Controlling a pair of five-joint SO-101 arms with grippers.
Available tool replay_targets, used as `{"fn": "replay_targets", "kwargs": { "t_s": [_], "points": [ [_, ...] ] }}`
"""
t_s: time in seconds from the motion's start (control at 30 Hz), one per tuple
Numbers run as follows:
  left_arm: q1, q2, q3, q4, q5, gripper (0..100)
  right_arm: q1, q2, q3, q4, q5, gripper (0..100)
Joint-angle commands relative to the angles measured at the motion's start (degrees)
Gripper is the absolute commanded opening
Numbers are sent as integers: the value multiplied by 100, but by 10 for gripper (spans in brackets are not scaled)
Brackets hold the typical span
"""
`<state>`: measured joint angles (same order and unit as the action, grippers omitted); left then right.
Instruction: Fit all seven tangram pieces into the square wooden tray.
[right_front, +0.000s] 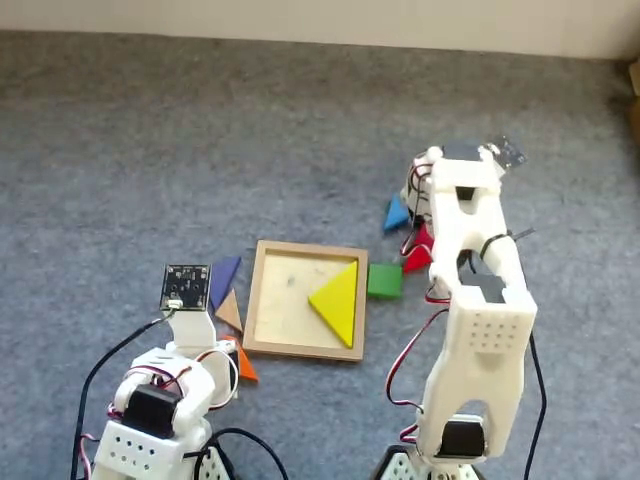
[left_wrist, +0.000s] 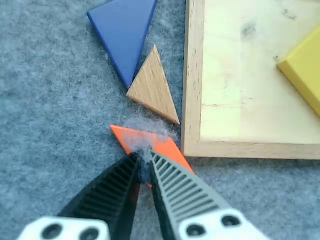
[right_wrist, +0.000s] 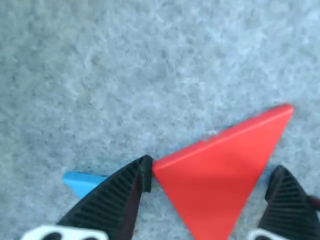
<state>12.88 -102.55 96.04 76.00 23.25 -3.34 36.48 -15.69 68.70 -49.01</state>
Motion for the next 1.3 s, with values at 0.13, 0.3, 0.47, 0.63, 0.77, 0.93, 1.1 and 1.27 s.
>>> {"fn": "replay_targets", "kwargs": {
  "t_s": [0.13, 0.3, 0.47, 0.63, 0.77, 0.93, 1.1, 1.27],
  "points": [
    [57, -48, 119, 9, -18, 7, 154, -75, -338, 189, -62, 342],
    [57, -48, 119, 9, -18, 7, 171, -48, -488, 215, -273, 342],
    [57, -48, 119, 9, -18, 7, 171, -48, -488, 215, -290, 342],
    [57, -48, 119, 9, -18, 7, 171, -40, -488, 215, -299, 342],
    [57, -48, 119, 9, -18, 7, 259, -40, -488, 215, -484, 342],
    [57, -48, 119, 9, -18, 7, 303, -40, -488, 215, -703, 342],
    [57, -48, 119, 9, -18, 7, 286, -40, -479, 215, -712, 342],
    [57, -48, 119, 9, -18, 7, 303, -31, -470, 224, -730, 327]
  ]
}}
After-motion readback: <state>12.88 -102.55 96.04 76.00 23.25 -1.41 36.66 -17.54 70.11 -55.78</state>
